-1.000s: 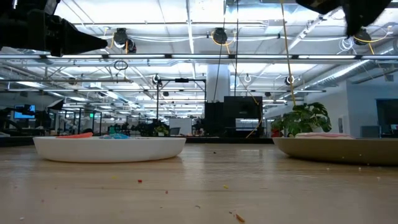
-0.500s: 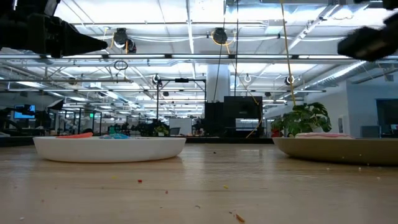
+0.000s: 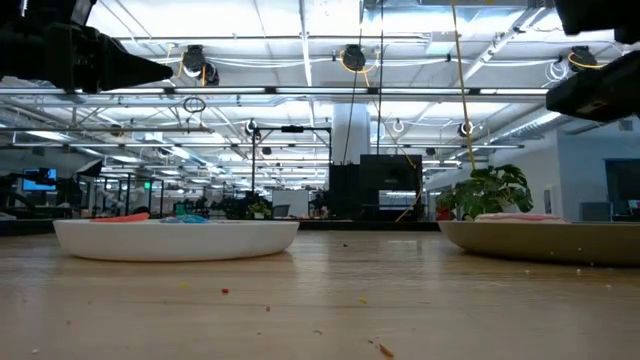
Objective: Pick & Place donuts
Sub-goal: Put the large black donut on the gray plate
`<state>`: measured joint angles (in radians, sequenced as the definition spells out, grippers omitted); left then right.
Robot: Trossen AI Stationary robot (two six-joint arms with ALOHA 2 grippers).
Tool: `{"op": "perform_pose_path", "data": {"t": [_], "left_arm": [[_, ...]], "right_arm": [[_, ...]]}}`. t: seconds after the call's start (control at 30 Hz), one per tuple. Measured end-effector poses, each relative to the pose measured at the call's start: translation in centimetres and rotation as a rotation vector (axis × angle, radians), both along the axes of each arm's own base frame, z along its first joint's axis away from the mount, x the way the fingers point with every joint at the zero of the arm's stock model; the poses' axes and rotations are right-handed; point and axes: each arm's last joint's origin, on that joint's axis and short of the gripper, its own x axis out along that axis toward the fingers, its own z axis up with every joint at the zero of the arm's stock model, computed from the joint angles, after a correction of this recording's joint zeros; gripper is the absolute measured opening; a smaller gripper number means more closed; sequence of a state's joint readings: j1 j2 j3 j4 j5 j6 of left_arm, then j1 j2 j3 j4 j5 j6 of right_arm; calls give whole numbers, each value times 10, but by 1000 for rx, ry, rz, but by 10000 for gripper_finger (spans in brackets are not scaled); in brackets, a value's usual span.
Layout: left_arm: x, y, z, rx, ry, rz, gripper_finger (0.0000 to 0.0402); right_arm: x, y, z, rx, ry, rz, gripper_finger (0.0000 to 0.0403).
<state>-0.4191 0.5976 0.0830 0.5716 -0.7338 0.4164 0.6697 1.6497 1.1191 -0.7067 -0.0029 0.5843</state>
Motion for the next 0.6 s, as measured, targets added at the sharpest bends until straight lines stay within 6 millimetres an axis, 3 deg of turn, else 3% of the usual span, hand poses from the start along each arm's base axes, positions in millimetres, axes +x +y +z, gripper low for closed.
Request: {"op": "perform_pose_path", "data": {"t": [0.23,0.6], "left_arm": [[0,0,0,-3,-1,0,17],[0,0,0,-2,-1,0,17]], "right_arm": [[4,6,2,-42,-123,166,187],[4,8,1,-64,-143,201,189]]}}
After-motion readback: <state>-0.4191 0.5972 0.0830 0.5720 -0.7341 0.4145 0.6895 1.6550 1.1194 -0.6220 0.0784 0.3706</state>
